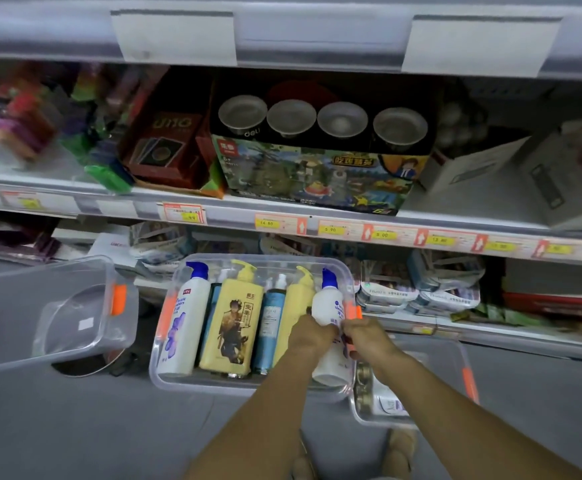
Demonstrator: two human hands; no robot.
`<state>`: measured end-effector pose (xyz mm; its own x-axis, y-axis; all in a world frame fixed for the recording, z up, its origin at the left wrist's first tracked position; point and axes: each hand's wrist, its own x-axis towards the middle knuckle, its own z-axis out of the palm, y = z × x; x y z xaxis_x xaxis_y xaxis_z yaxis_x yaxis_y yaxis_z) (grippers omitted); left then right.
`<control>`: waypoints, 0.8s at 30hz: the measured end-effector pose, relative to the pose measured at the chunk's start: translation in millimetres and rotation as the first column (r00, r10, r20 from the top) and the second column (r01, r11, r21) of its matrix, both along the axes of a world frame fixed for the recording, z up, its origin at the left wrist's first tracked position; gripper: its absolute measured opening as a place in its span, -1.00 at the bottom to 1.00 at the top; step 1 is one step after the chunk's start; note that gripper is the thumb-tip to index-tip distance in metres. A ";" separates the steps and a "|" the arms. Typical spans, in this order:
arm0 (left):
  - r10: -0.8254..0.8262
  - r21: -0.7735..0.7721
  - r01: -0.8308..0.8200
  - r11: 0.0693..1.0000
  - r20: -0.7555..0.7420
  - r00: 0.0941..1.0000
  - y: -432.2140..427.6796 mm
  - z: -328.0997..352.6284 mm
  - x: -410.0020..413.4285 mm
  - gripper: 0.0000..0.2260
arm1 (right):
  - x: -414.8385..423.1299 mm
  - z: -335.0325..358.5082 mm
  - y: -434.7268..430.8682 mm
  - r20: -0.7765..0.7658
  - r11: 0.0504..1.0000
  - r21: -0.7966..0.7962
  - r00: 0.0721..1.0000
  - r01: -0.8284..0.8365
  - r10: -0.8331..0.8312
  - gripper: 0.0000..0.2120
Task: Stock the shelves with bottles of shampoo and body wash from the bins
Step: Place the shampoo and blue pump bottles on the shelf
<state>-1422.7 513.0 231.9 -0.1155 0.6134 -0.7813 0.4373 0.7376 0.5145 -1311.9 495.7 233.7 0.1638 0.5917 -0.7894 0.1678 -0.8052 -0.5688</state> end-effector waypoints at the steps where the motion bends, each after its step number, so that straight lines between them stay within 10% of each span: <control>1: -0.022 0.013 0.023 1.000 -0.038 0.999 -2.0 -0.5 3.9 -0.59 | 0.9 0.2 0.1 0.000 1.000 -0.009 1.000 0.001 -0.001 -0.72; 7: -0.067 0.052 0.075 0.996 -0.149 0.987 -3.7 -10.3 10.6 -0.49 | 4.0 5.2 3.9 -0.043 0.999 -0.025 0.998 0.044 -0.045 -0.75; 24: 0.325 -0.139 -0.295 0.945 0.461 0.825 -2.7 54.7 -27.4 -0.36 | 16.6 76.2 8.1 -0.264 0.998 0.014 0.963 0.063 -0.058 -0.86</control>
<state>-1450.1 510.3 286.5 0.1000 0.5588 -0.8232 -0.1041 0.8287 0.5499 -1295.3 503.8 309.9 -0.0121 0.6045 -0.7965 -0.0390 -0.7963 -0.6037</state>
